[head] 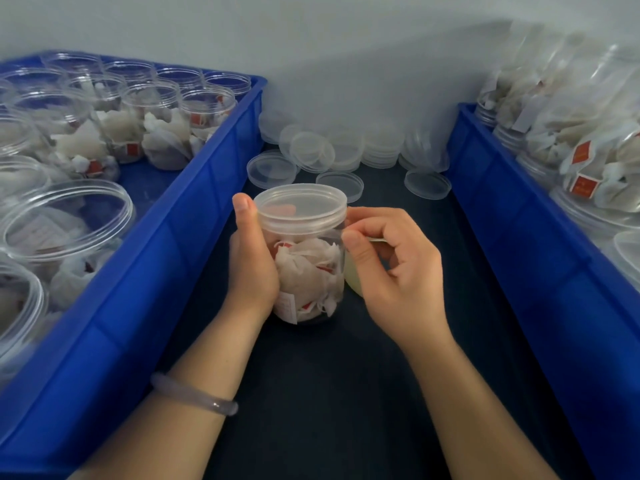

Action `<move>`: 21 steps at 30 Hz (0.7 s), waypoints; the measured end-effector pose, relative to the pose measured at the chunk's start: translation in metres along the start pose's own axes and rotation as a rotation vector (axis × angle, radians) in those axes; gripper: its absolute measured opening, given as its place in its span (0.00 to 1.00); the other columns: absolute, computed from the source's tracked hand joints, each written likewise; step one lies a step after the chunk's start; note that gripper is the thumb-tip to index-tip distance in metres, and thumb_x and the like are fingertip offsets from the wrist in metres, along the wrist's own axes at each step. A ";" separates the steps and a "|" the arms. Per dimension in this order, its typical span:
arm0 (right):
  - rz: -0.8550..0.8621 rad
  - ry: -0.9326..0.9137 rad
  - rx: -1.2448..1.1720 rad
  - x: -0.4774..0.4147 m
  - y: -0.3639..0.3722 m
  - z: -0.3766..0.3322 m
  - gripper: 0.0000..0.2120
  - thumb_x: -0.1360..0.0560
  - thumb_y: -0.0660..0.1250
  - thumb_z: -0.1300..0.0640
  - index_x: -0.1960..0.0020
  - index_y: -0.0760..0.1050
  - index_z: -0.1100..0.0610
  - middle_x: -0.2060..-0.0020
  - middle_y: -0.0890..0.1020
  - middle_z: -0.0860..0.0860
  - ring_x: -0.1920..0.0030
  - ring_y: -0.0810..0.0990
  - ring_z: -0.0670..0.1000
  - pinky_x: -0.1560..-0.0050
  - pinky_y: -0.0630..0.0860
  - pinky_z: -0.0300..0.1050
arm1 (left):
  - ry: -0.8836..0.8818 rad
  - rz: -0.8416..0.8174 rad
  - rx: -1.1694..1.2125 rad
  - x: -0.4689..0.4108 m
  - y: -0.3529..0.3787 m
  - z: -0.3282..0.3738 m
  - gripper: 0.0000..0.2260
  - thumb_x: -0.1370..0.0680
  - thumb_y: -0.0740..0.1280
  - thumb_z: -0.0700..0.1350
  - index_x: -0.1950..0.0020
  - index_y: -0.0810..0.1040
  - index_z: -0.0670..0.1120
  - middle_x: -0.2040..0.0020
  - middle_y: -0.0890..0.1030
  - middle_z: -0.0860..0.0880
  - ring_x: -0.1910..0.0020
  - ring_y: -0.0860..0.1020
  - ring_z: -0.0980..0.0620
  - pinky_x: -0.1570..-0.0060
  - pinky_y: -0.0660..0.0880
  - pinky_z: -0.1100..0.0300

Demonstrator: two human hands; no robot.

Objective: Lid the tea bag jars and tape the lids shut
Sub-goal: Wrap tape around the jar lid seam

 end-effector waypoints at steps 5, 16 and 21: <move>0.078 0.128 -0.066 -0.002 -0.002 -0.001 0.06 0.28 0.72 0.58 0.61 0.78 0.49 0.56 0.81 0.44 0.55 0.81 0.43 0.57 0.76 0.33 | -0.016 -0.101 0.065 0.002 0.003 0.001 0.35 0.33 0.49 0.75 0.48 0.83 0.53 0.48 0.84 0.47 0.45 0.81 0.50 0.40 0.73 0.45; 0.014 0.310 -0.228 -0.004 -0.002 0.006 0.04 0.26 0.68 0.65 0.59 0.79 0.62 0.53 0.82 0.51 0.59 0.80 0.38 0.60 0.74 0.29 | 0.071 -0.137 0.008 0.004 0.001 0.004 0.33 0.30 0.46 0.73 0.50 0.83 0.56 0.48 0.84 0.50 0.45 0.81 0.53 0.42 0.73 0.50; 0.020 0.381 -0.258 -0.003 -0.002 0.012 0.08 0.21 0.63 0.57 0.46 0.77 0.60 0.54 0.84 0.47 0.53 0.82 0.43 0.52 0.78 0.37 | 0.064 -0.087 -0.047 0.008 0.007 0.003 0.35 0.33 0.47 0.76 0.51 0.83 0.55 0.51 0.85 0.52 0.47 0.81 0.55 0.43 0.74 0.52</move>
Point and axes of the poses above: each hand's wrist, its own x-axis away from the middle knuckle, its own y-axis out of the palm, z = x × y, the point moved 3 cm from there along -x, towards the middle knuckle
